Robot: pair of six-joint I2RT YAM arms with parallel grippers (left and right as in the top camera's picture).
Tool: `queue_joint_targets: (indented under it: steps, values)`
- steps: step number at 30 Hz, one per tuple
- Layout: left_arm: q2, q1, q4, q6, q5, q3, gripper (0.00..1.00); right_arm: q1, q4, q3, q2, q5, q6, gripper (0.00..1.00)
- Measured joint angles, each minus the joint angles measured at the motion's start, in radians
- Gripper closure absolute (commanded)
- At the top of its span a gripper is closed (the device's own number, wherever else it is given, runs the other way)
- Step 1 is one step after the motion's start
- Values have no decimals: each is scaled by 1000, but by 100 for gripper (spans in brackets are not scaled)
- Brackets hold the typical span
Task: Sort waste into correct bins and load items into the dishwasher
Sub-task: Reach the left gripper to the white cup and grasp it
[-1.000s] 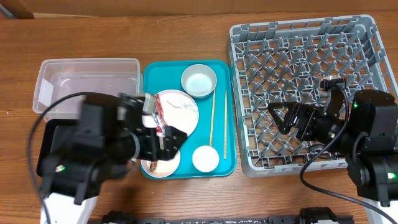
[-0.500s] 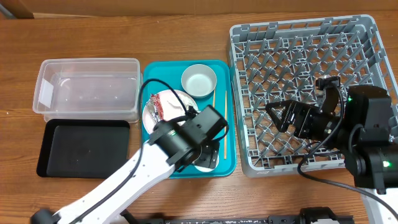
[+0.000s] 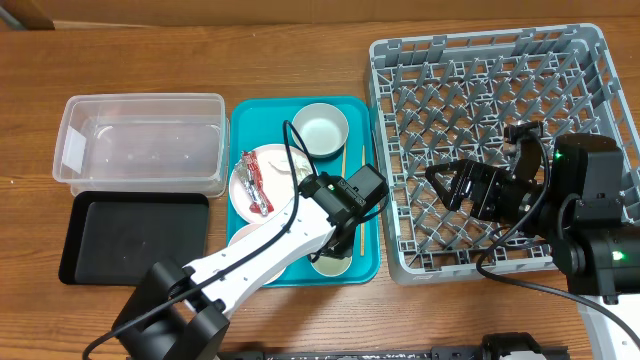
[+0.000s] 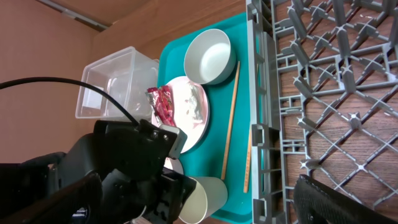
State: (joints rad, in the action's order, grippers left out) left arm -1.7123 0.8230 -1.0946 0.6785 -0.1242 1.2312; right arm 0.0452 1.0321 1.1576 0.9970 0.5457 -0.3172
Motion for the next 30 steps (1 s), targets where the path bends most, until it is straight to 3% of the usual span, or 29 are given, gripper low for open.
queue_joint_targets:
  steps: [1,3,20,26,30]
  values:
    - [-2,0,0,1,0,0,73,0,0,0,0,0,0,0]
    - [-3,0,0,0,0,0,96,0,0,0,0,0,0,0]
    - [59,-44,-32,-63,75,0,96,0,-9,0,3,0,0,0]
    - [307,-240,-3,-143,232,0,96,0,-24,0,3,14,2,0]
    - [450,-420,40,-212,435,0,96,0,-79,0,3,119,35,3]
